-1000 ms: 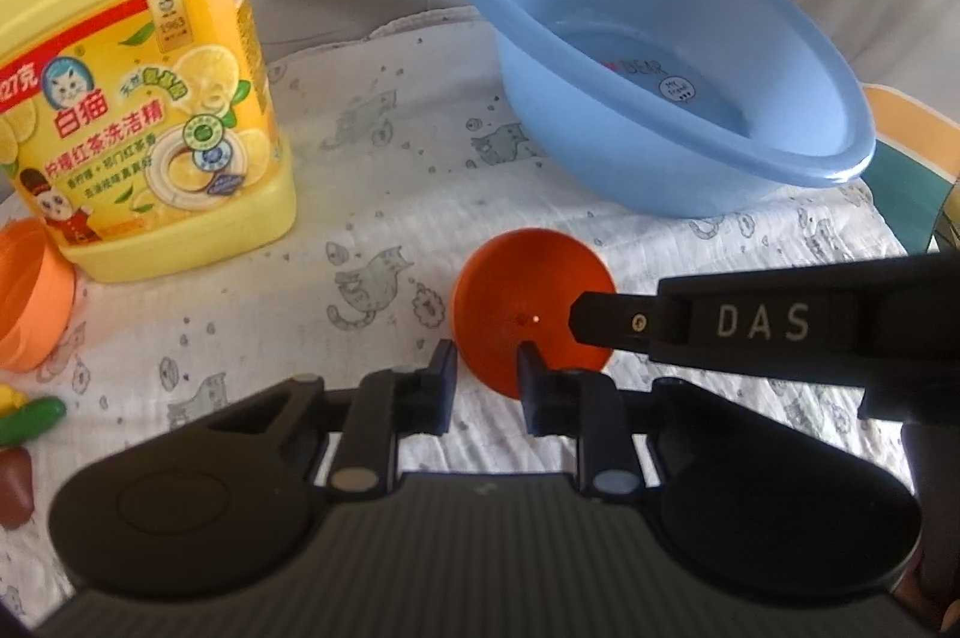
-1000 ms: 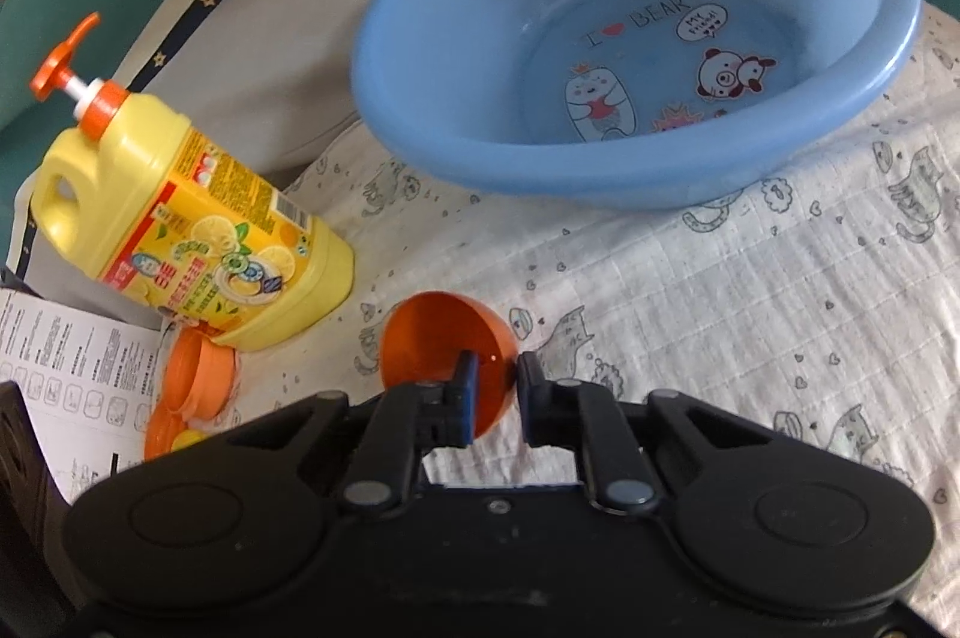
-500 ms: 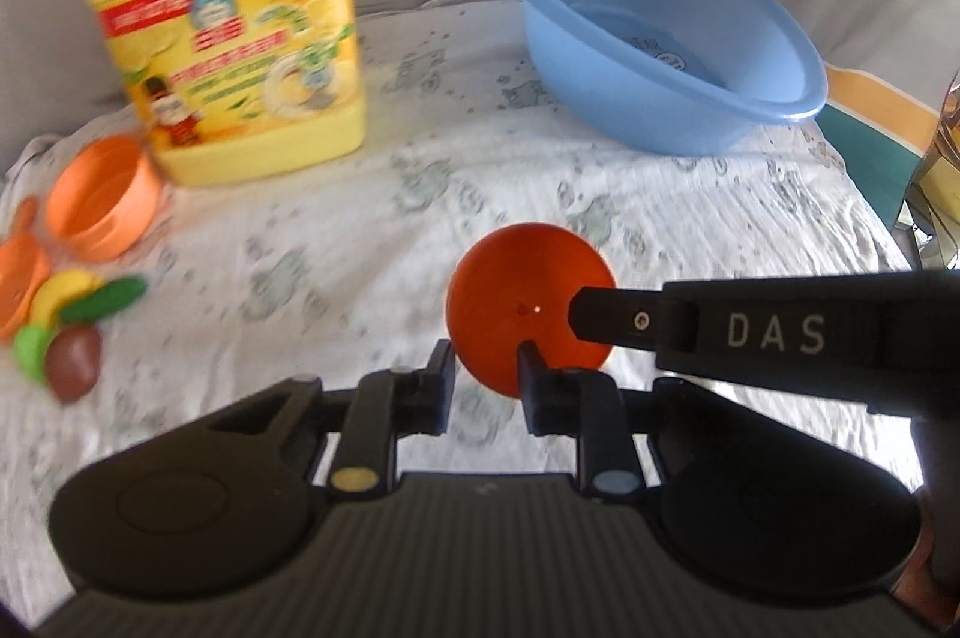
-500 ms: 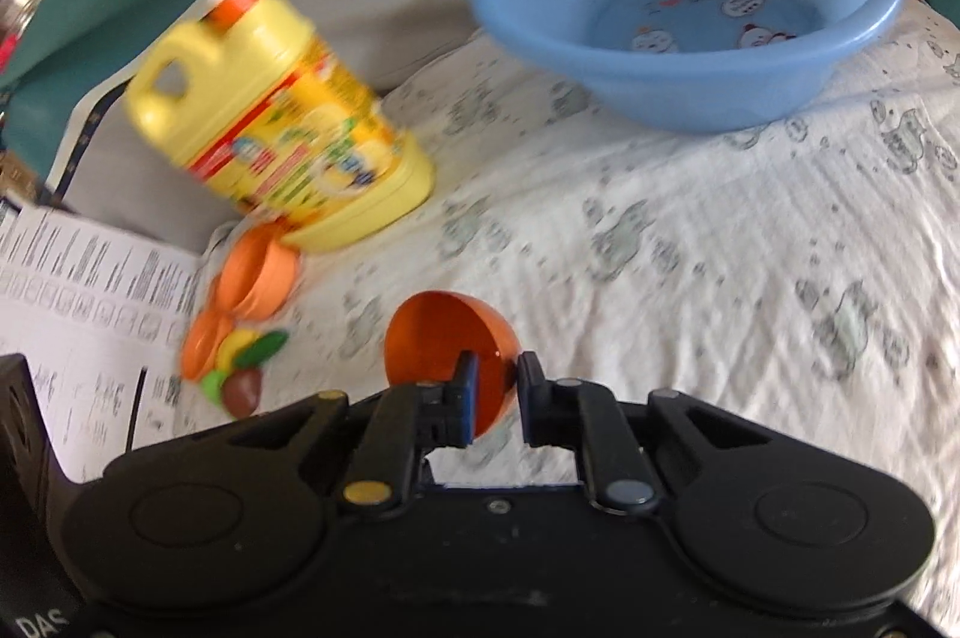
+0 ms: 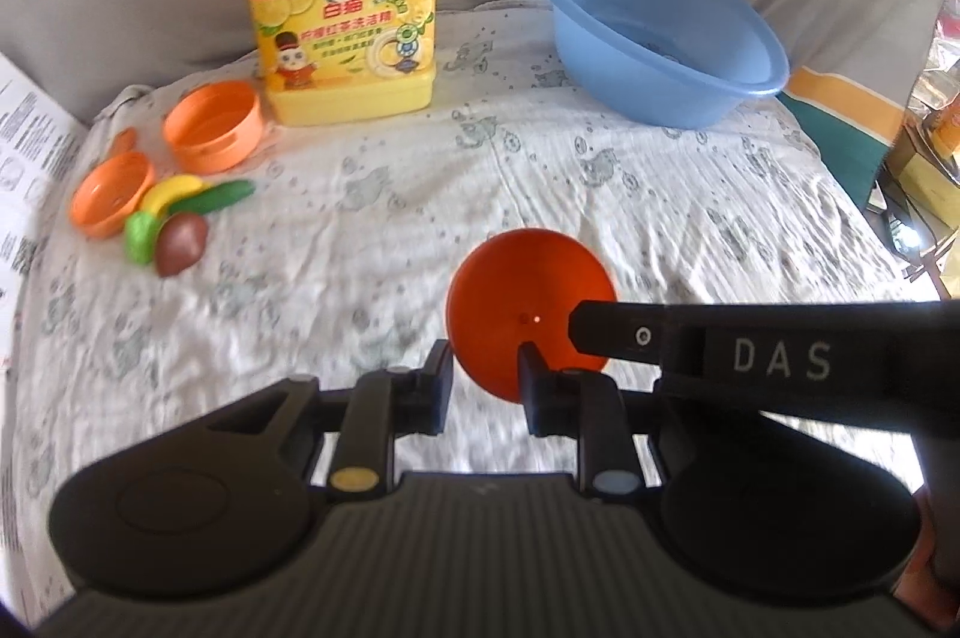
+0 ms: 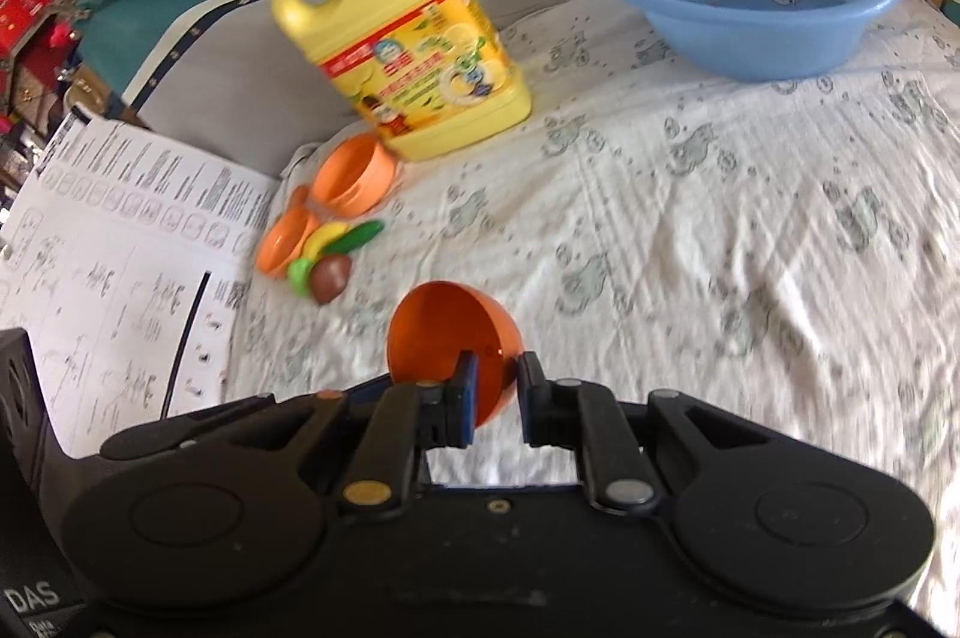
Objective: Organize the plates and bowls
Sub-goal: 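Carry the orange bowl over the clear bowl and lower it, then open both grippers to release the orange bowl into the clear bowl, then move both grippers to the rim of the blue bowl, then close the left gripper on the blue bowl rim while the right gripper grips it, then carry the nested bowls over the plate stack and lower them onto it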
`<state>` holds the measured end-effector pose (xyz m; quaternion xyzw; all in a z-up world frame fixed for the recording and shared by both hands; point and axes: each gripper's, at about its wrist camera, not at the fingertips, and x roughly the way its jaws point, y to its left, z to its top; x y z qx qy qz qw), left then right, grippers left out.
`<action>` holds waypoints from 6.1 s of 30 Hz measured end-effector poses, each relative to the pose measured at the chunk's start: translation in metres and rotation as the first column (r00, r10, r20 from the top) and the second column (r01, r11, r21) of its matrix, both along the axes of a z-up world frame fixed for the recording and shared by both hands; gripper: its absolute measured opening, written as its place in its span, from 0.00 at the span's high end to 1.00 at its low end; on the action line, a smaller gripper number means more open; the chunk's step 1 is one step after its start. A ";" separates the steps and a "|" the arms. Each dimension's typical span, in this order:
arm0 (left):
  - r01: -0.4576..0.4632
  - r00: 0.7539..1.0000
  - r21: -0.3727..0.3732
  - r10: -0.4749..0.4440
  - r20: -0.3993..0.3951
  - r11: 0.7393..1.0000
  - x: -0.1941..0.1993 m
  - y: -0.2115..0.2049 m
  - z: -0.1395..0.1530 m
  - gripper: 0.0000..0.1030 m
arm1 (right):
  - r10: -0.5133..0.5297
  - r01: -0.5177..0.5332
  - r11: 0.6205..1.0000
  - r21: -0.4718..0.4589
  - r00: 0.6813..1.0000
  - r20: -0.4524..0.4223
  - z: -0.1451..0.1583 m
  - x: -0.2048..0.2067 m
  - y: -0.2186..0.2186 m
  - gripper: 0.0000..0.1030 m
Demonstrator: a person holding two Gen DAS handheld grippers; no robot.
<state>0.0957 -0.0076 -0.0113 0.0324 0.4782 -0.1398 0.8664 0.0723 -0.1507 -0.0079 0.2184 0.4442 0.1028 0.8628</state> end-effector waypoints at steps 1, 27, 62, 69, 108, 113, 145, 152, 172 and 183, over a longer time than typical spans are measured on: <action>-0.002 1.000 -0.003 0.002 0.003 1.000 -0.007 0.002 0.002 0.79 | 0.005 -0.005 1.000 -0.002 1.000 0.000 0.001 -0.007 0.002 0.86; 0.016 0.999 -0.059 -0.018 -0.037 0.998 -0.117 0.010 0.001 0.76 | 0.051 -0.052 0.999 -0.013 0.998 -0.044 -0.006 -0.108 -0.002 0.86; -0.068 0.997 -0.046 0.070 0.024 0.997 -0.124 0.032 -0.008 0.00 | -0.037 0.036 0.999 -0.038 0.999 -0.025 -0.014 -0.114 -0.018 0.03; -0.090 0.996 -0.070 0.090 0.003 0.994 -0.130 0.051 -0.017 0.00 | -0.077 0.074 0.996 -0.058 0.995 -0.055 -0.026 -0.123 -0.029 0.00; 0.007 0.999 -0.154 -0.012 -0.031 0.988 -0.131 0.038 -0.052 0.16 | -0.056 0.042 0.995 -0.095 0.988 -0.145 -0.054 -0.115 -0.012 0.10; 0.014 0.999 -0.182 -0.023 -0.047 0.983 -0.126 0.036 -0.056 0.27 | -0.041 0.033 0.998 -0.050 0.984 -0.174 -0.060 -0.110 -0.015 0.21; -0.005 0.996 -0.195 -0.011 -0.084 0.981 -0.116 0.034 -0.054 0.52 | 0.030 -0.052 0.983 -0.178 0.992 -0.125 -0.052 -0.090 0.022 0.62; -0.041 0.997 -0.204 0.025 -0.078 0.978 -0.116 0.045 -0.044 0.52 | 0.049 -0.069 0.981 -0.184 0.992 -0.113 -0.042 -0.087 0.033 0.62; -0.200 0.980 -0.195 0.194 -0.047 0.960 -0.124 0.124 -0.014 0.52 | 0.195 -0.203 0.962 -0.184 0.979 -0.061 -0.015 -0.075 0.118 0.62; -0.281 0.960 -0.174 0.280 -0.034 0.944 -0.130 0.179 -0.005 0.52 | 0.296 -0.300 0.938 -0.175 0.954 -0.053 -0.006 -0.065 0.180 0.62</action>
